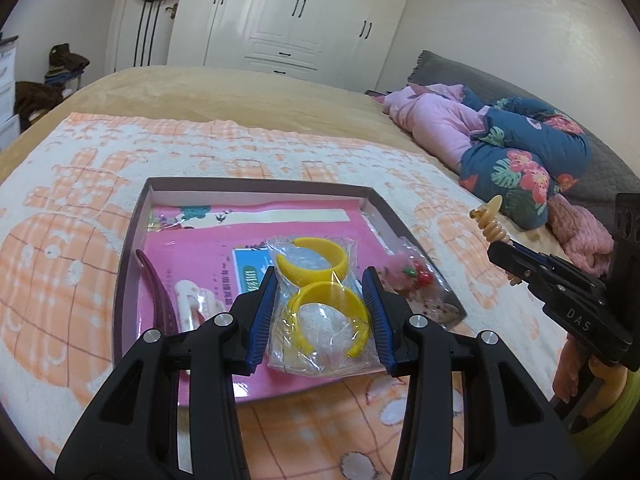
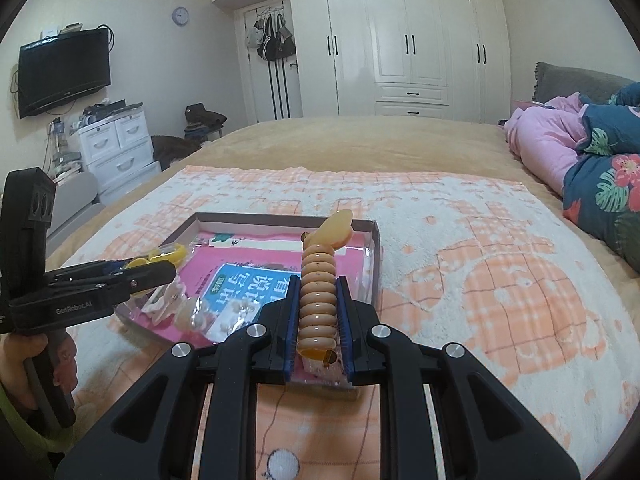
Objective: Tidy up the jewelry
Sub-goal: 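Lower the yellow bands into the tray with the left gripper while the right places the spiral tie there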
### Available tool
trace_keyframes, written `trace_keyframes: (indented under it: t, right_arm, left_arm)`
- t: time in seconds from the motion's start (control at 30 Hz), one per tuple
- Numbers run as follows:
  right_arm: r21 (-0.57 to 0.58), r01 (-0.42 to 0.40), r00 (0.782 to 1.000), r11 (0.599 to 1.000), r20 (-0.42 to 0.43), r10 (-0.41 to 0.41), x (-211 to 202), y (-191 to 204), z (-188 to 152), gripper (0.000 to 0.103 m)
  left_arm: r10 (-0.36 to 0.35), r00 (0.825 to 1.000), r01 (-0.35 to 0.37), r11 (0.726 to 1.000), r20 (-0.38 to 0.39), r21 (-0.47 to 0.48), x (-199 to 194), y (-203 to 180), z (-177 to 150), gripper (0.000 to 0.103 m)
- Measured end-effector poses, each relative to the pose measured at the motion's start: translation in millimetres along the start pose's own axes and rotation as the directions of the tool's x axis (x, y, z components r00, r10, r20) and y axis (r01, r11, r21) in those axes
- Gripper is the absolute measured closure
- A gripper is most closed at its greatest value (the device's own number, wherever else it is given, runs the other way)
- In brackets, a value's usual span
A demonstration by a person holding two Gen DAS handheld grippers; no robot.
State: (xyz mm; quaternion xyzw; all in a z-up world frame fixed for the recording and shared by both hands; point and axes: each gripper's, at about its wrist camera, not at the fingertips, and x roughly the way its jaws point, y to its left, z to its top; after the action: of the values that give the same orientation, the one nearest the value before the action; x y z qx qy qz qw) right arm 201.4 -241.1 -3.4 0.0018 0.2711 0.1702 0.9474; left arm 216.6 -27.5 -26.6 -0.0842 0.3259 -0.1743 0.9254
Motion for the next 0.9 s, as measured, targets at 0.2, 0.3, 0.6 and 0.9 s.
trace_keyframes:
  t: [0.2, 0.3, 0.6, 0.9]
  right_arm:
    - [-0.018, -0.015, 1.000, 1.000, -0.027, 0.015, 22.6, 9.6, 3.5, 0.086]
    - [-0.027, -0.024, 0.999, 0.999, -0.043, 0.023, 33.4, 15.5, 3.9, 0.086]
    - [-0.051, -0.049, 0.994, 0.997, -0.104, 0.044, 64.7, 31.5, -6.2, 0.086]
    - [-0.075, -0.082, 0.982, 0.994, -0.178, 0.068, 82.3, 44.9, -25.1, 0.085]
  left_arm:
    - [0.011, 1.000, -0.011, 1.000, -0.011, -0.024, 11.0, 15.3, 0.1, 0.069]
    - [0.011, 1.000, -0.012, 0.999, -0.017, -0.037, 16.1, 21.5, -0.9, 0.069]
    - [0.003, 1.000, -0.005, 0.998, -0.031, -0.064, 26.7, 31.5, -5.0, 0.069]
    - [0.004, 0.999, -0.008, 0.997, -0.052, -0.071, 34.9, 34.6, -9.4, 0.069]
